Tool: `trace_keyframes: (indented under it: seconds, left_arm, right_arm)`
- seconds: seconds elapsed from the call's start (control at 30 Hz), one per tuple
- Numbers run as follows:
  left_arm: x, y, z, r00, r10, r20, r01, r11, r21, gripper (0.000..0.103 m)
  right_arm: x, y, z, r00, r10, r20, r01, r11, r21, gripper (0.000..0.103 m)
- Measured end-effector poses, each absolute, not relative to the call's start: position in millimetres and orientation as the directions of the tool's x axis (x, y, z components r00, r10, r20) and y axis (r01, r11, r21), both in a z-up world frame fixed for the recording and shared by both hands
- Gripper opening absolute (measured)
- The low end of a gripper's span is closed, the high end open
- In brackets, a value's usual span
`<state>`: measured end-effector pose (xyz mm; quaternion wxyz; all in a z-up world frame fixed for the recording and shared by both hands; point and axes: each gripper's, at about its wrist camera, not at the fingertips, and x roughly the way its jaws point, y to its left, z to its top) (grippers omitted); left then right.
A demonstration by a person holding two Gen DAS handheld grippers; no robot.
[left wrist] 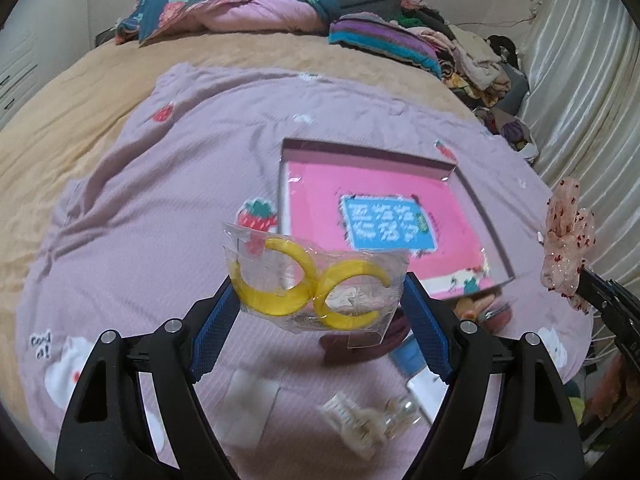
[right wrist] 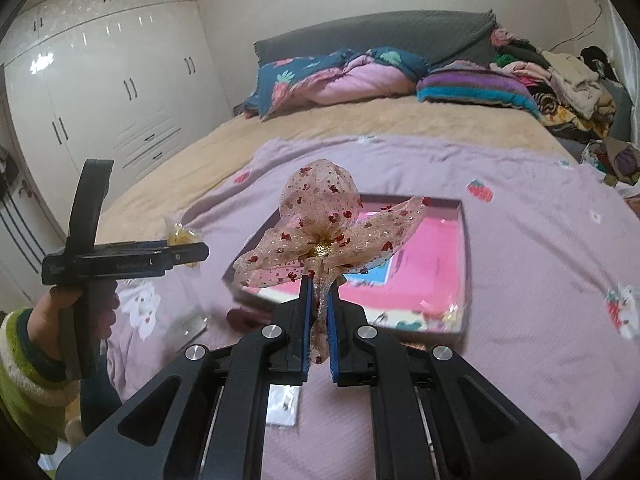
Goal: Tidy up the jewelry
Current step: 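Carry bow clip and earring bag into the pink tray and open both tools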
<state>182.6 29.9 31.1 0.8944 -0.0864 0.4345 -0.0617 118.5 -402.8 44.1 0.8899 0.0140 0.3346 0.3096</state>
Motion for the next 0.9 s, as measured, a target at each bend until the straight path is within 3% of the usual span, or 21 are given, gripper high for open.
trace_keyframes:
  seconds: [0.37, 0.9]
  left_arm:
    - [222, -8, 30, 0.599, -0.229, -0.767, 0.104, 0.972, -0.21, 0.072]
    - [264, -38, -12, 0.507, -0.229, -0.831, 0.144, 0.973, -0.18, 0.072]
  right_arm:
    - [147, -423, 58, 0.643, 0.513, -0.568, -0.478, 0.849, 0.226, 0.007]
    - [193, -422, 31, 0.621, 0.481, -0.619, -0.435, 0.868, 0.239, 0.007]
